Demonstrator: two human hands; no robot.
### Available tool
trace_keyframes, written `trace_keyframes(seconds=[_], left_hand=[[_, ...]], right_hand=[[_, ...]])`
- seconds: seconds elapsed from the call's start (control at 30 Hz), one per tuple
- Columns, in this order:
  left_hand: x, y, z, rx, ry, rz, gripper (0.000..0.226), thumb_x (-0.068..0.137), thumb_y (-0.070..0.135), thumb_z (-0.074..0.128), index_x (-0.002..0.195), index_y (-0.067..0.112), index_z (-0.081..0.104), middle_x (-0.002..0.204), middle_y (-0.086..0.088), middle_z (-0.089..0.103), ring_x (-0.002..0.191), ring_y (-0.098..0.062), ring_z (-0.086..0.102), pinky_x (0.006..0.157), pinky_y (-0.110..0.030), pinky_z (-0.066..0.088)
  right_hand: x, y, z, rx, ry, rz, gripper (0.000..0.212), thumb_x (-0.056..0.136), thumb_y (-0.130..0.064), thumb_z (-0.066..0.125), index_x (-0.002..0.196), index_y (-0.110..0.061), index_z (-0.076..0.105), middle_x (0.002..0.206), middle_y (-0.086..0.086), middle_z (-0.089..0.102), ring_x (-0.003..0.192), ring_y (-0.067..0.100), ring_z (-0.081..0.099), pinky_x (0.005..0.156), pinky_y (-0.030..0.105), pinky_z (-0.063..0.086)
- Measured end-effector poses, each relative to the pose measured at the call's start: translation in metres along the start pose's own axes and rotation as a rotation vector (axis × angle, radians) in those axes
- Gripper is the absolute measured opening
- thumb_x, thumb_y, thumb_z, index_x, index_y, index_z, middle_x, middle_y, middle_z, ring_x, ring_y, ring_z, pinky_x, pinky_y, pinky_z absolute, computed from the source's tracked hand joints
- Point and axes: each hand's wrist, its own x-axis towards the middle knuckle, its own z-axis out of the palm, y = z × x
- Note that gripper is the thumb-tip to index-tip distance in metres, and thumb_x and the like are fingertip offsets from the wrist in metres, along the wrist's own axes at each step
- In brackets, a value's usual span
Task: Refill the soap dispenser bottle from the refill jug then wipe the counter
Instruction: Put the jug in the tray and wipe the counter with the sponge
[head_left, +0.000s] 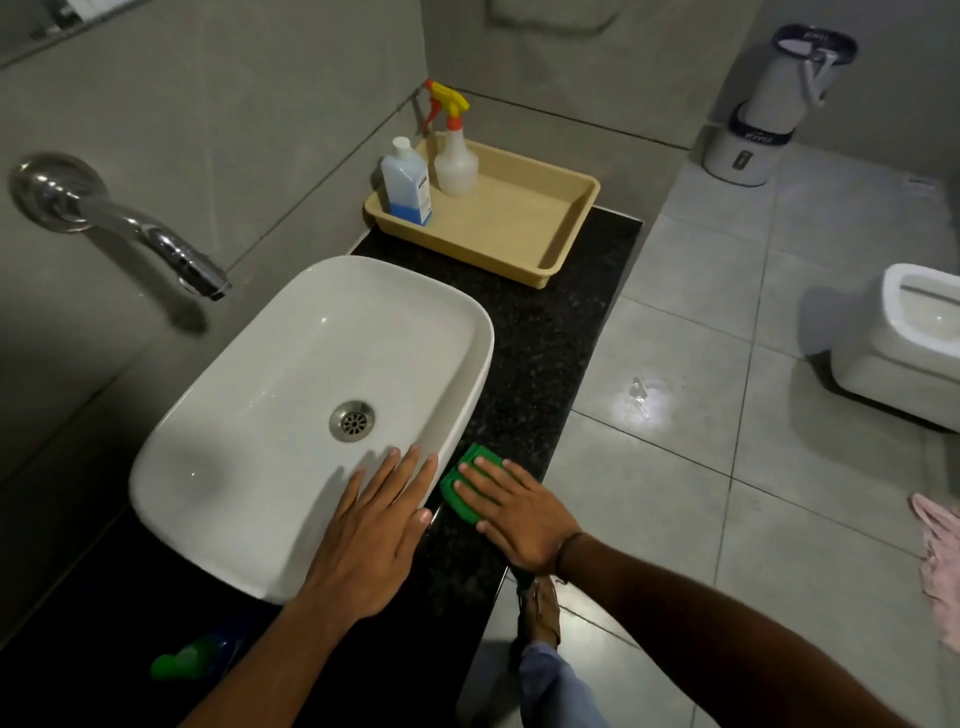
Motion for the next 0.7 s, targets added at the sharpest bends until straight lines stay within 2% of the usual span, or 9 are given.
trace_keyframes(seconds=[0.1,0.17,0.33,0.4,0.47,0.57,0.63,0.7], left_hand=[[-0.002,-0.006,-0.002,0.006,0.010,0.015,0.055,0.107,0.046,0.018,0.160,0.043,0.008,0.171,0.014,0.008,0.159,-0.010,0.003,0.128,-0.041,-0.002],[-0.002,-0.007,-0.003,0.004,0.006,0.023,0.055,0.107,0.046,0.019,0.160,0.043,0.009,0.171,0.013,0.009,0.159,-0.010,0.004,0.129,-0.043,0.001],[-0.001,-0.009,-0.002,-0.019,0.006,0.043,0.054,0.107,0.043,0.017,0.157,0.053,-0.002,0.172,0.013,0.006,0.158,-0.009,-0.001,0.127,-0.040,-0.004],[-0.003,-0.010,-0.001,-0.063,0.010,0.033,0.053,0.108,0.043,0.020,0.156,0.055,0.001,0.171,0.014,0.006,0.157,-0.006,-0.003,0.126,-0.038,-0.006],[-0.003,-0.012,-0.001,-0.095,0.010,0.029,0.053,0.109,0.041,0.022,0.157,0.054,0.005,0.172,0.013,0.007,0.158,-0.007,-0.003,0.126,-0.040,-0.005],[-0.004,-0.013,0.001,-0.127,0.006,0.025,0.054,0.110,0.037,0.025,0.157,0.053,0.006,0.172,0.011,0.008,0.158,-0.009,-0.002,0.127,-0.043,-0.003],[-0.003,-0.014,0.001,-0.140,0.005,0.025,0.053,0.110,0.035,0.026,0.158,0.052,0.008,0.172,0.010,0.009,0.158,-0.010,-0.001,0.127,-0.044,-0.003],[-0.001,-0.014,0.001,-0.153,0.003,0.027,0.053,0.110,0.034,0.027,0.158,0.049,0.011,0.172,0.008,0.009,0.159,-0.012,0.000,0.128,-0.045,-0.002]], right_hand=[[0.008,-0.015,-0.003,-0.008,0.027,0.120,0.062,0.105,-0.044,0.028,0.162,-0.027,0.011,0.171,-0.002,0.009,0.158,0.022,0.000,0.126,0.049,0.011],[0.009,-0.041,0.001,0.000,0.039,0.137,0.063,0.104,-0.044,0.030,0.162,-0.025,0.015,0.171,0.001,0.013,0.158,0.025,0.002,0.126,0.050,0.012],[-0.006,-0.124,0.027,0.055,0.008,-0.016,0.063,0.103,-0.041,0.035,0.161,-0.022,0.019,0.169,0.006,0.018,0.158,0.028,0.004,0.127,0.051,0.006],[-0.026,-0.148,0.043,0.038,-0.012,-0.096,0.063,0.104,-0.042,0.036,0.161,-0.021,0.018,0.169,0.006,0.018,0.158,0.028,0.008,0.126,0.051,0.013],[-0.044,-0.144,0.048,0.018,-0.025,-0.179,0.063,0.105,-0.042,0.036,0.162,-0.022,0.016,0.170,0.004,0.015,0.158,0.026,0.009,0.125,0.050,0.017],[-0.052,-0.114,0.037,-0.030,-0.065,-0.285,0.060,0.107,-0.042,0.029,0.162,-0.025,0.013,0.171,0.000,0.009,0.158,0.023,0.002,0.127,0.048,0.011],[-0.047,-0.109,0.028,-0.045,-0.086,-0.260,0.059,0.107,-0.042,0.025,0.163,-0.026,0.011,0.171,-0.001,0.006,0.158,0.022,-0.001,0.128,0.047,0.005],[-0.034,-0.129,0.023,0.007,-0.059,-0.138,0.061,0.105,-0.041,0.030,0.162,-0.026,0.014,0.171,0.000,0.011,0.158,0.024,0.003,0.128,0.047,0.005]])
